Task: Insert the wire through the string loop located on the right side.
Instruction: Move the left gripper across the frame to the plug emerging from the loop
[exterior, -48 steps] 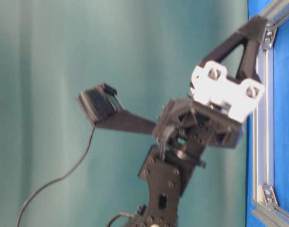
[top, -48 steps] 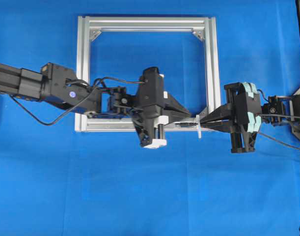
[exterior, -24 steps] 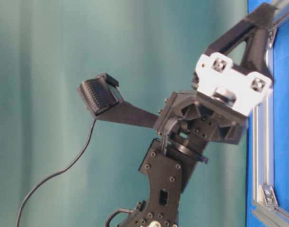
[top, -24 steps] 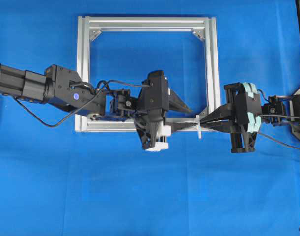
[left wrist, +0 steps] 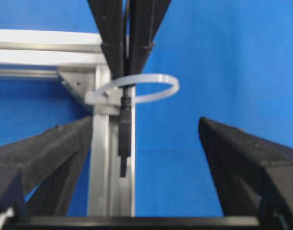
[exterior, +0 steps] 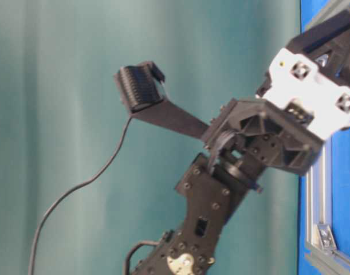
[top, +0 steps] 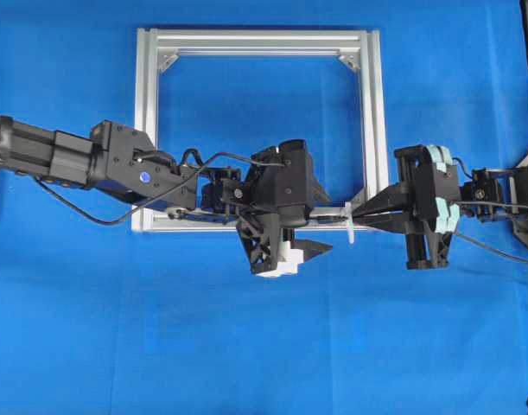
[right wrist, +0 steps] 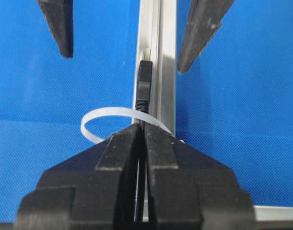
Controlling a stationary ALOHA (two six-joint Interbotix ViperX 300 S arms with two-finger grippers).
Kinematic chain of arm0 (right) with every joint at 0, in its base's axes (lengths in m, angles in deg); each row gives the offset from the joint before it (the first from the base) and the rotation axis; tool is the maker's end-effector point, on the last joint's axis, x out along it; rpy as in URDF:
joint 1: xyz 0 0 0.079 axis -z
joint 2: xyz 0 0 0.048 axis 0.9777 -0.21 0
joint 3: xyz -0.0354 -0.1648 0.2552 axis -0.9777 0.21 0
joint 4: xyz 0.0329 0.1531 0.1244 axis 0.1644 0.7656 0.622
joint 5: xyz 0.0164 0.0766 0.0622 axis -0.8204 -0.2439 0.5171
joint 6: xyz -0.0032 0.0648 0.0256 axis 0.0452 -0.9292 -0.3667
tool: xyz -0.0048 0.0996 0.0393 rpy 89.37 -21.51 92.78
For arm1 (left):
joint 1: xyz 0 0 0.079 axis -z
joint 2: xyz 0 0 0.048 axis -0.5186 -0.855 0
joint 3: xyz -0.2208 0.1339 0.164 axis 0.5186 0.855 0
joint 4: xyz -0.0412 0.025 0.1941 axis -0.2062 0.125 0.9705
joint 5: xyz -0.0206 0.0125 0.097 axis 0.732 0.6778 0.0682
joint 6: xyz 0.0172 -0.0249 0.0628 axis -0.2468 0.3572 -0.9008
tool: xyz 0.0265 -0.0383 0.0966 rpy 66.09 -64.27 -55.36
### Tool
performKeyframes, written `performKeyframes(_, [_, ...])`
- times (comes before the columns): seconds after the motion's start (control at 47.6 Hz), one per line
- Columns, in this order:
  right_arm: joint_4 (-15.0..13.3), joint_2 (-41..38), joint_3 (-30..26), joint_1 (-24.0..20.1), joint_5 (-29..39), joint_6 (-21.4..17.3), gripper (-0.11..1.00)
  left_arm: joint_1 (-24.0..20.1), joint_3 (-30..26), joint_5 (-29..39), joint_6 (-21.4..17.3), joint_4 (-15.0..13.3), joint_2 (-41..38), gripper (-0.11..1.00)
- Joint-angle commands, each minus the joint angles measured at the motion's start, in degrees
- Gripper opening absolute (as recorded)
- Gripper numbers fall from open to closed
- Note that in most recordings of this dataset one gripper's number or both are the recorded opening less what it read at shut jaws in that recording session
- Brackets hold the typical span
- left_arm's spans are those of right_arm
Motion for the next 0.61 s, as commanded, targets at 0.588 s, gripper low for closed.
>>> performKeyframes(0.588, [-0.1,0.3,-0.7,-0.1,-0.3,0.1,-0.04,0.2,-1.1,-3.1,0.1,0.2,-2.0,0.85])
